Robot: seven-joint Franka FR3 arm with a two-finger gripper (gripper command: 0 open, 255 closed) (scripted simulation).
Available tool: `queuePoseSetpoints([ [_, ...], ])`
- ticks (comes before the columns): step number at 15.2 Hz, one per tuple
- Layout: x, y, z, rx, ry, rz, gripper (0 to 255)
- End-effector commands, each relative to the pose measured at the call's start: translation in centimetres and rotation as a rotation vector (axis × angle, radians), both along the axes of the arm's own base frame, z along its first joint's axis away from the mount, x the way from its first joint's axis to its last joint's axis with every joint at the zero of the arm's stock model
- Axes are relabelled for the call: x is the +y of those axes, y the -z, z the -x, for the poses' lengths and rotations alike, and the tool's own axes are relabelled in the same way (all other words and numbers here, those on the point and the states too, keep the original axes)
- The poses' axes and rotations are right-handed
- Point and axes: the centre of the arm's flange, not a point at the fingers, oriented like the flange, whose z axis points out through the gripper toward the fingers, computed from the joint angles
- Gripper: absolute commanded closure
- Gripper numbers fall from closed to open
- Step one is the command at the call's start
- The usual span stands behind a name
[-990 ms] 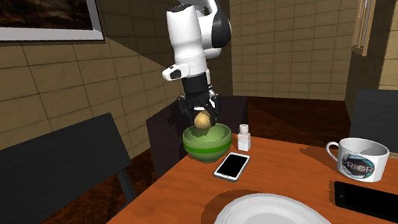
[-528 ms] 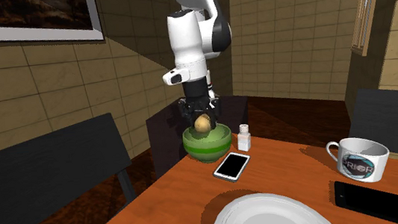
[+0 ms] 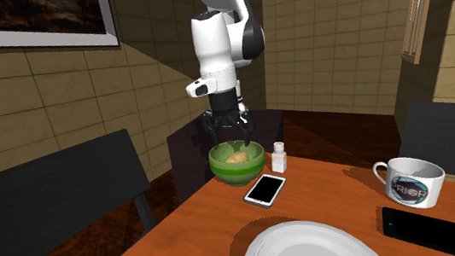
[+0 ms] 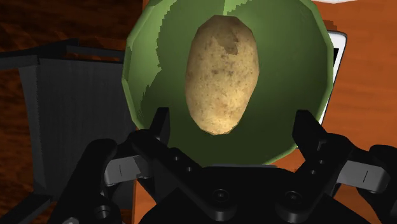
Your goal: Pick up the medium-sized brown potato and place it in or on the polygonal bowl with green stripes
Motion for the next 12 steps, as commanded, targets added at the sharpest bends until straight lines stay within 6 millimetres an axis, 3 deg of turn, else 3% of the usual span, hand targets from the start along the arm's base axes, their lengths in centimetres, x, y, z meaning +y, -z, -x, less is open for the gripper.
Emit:
queuePoseSetpoints([
  [1,-0.1,-1.3,-0.1,0.0,0.0,0.0,0],
  [4,-0.3,-5.0,-0.6,0.0,0.0,0.0,0],
  [12,-0.3,-5.0,-0.6,0.0,0.0,0.0,0],
])
